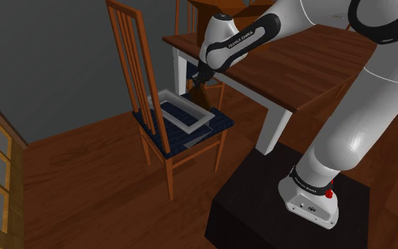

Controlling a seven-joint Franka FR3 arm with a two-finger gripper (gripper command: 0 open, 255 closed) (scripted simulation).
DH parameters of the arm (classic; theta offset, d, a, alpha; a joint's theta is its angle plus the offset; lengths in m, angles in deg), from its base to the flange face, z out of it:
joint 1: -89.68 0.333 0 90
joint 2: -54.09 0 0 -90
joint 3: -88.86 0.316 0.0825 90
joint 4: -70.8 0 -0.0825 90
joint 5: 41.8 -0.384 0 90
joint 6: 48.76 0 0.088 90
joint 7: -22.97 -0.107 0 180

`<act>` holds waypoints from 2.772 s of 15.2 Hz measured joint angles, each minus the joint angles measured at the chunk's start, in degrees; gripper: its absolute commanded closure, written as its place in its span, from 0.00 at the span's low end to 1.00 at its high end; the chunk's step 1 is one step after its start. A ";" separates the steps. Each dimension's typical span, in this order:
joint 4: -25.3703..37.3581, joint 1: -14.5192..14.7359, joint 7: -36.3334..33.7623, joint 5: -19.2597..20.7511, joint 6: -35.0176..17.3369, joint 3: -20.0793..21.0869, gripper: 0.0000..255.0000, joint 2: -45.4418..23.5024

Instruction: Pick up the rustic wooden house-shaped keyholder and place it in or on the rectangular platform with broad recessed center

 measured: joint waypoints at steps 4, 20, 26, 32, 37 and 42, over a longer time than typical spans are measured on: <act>0.04 -0.03 0.03 0.02 -0.02 -0.04 1.00 0.01; 4.83 0.20 1.10 -0.99 9.16 0.15 1.00 4.33; 7.76 0.27 1.58 -1.34 13.63 0.17 1.00 5.88; 11.14 0.35 1.94 -1.62 18.21 0.24 1.00 7.07; 14.35 0.37 2.34 -1.86 21.88 0.22 1.00 7.56; 17.65 0.97 1.04 -1.62 25.39 1.10 1.00 7.66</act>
